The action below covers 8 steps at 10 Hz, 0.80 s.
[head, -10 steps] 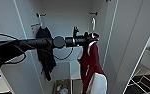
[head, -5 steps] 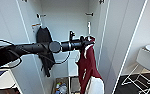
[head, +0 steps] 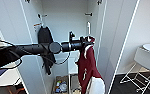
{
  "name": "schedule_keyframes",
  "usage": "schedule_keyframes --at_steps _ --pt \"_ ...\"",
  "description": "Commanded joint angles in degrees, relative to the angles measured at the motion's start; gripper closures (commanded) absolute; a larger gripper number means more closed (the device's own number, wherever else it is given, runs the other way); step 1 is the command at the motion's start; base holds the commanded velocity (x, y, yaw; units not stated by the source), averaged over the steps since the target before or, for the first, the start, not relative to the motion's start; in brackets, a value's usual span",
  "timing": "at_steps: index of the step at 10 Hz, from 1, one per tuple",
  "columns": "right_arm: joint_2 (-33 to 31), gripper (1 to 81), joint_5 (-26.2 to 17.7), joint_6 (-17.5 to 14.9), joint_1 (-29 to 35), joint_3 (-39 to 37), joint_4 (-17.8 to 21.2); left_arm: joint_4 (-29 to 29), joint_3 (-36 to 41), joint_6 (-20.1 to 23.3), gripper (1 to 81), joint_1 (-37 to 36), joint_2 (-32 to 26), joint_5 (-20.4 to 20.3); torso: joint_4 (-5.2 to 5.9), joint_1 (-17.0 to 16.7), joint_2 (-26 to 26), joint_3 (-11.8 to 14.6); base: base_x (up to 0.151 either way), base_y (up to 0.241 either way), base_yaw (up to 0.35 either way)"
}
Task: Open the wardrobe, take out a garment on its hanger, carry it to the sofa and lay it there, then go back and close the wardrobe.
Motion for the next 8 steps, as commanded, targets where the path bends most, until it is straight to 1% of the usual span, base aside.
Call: schedule_keyframes --at_steps 1,4,6,8 --pt "0.36 1.0 -3.22 -0.24 2.25 0.35 -0.23 1.82 -0.1 0.77 81.1 -10.11 -0.12 -3.89 0.0 0.02 0.0 0.0 0.0 0.0 0.0" --pt "0.36 1.0 -3.13 -0.24 2.25 0.27 -0.14 3.48 1.03 0.77 81.1 -8.27 -0.82 -3.89 0.0 -0.02 -0.02 0.02 0.0 0.0 0.0" --pt "-0.07 1.0 -3.13 -0.24 2.25 0.35 -0.22 7.15 4.54 0.77 81.1 -3.98 -3.01 -3.72 0.0 0.02 0.0 0.0 0.0 0.0 0.0" --pt "-1.04 1.0 -3.13 -0.41 2.25 0.79 -0.23 10.86 6.31 0.77 81.1 0.25 -5.83 -3.11 0.0 0.02 0.0 0.0 0.0 0.0 0.0"
